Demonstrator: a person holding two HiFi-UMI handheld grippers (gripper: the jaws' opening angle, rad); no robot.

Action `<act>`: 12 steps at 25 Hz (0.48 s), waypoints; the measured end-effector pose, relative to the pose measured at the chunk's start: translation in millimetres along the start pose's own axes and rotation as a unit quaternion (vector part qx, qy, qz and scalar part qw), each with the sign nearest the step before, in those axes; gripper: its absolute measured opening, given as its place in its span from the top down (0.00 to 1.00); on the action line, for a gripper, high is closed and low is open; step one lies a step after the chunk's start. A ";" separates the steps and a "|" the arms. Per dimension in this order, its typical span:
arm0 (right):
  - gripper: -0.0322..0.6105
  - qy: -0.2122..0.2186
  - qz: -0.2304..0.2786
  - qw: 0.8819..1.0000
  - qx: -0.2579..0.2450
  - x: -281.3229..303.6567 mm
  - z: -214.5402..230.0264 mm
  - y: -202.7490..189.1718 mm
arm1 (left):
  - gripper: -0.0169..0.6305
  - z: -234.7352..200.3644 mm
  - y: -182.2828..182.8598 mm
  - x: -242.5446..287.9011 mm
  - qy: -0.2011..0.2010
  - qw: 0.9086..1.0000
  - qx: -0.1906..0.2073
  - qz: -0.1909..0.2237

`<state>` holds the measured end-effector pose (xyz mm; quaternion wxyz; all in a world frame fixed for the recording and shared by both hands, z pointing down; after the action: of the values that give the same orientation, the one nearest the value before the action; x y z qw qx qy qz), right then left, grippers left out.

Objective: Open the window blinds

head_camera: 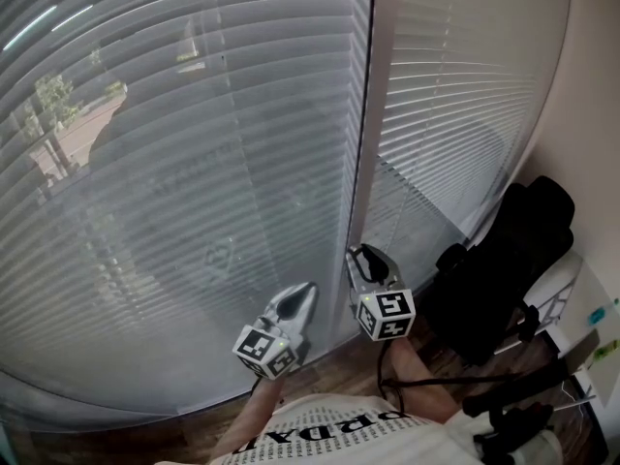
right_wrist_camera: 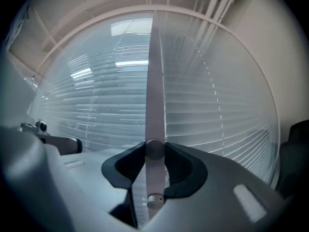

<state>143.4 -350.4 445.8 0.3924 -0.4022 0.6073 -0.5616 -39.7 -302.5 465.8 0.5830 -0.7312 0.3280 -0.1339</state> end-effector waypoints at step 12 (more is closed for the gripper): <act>0.74 -0.005 0.000 0.998 -0.056 -2.0 -1.6 0.3 | 0.98 0.1 -1.4 0.4 -0.002 1.000 -0.001 0.001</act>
<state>142.6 -347.9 445.6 0.3723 -0.4266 0.6360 -0.5244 -38.9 -302.6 467.0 0.5834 -0.7315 0.3276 -0.1312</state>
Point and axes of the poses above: the fingertips, and each gripper's own axes: x forward along the fingers, z to its right, y out of its top, the point moved 8 cm from there along -x, backward along the fingers, and after that the axes turned 5 degrees about -x, right-handed, at the moved point
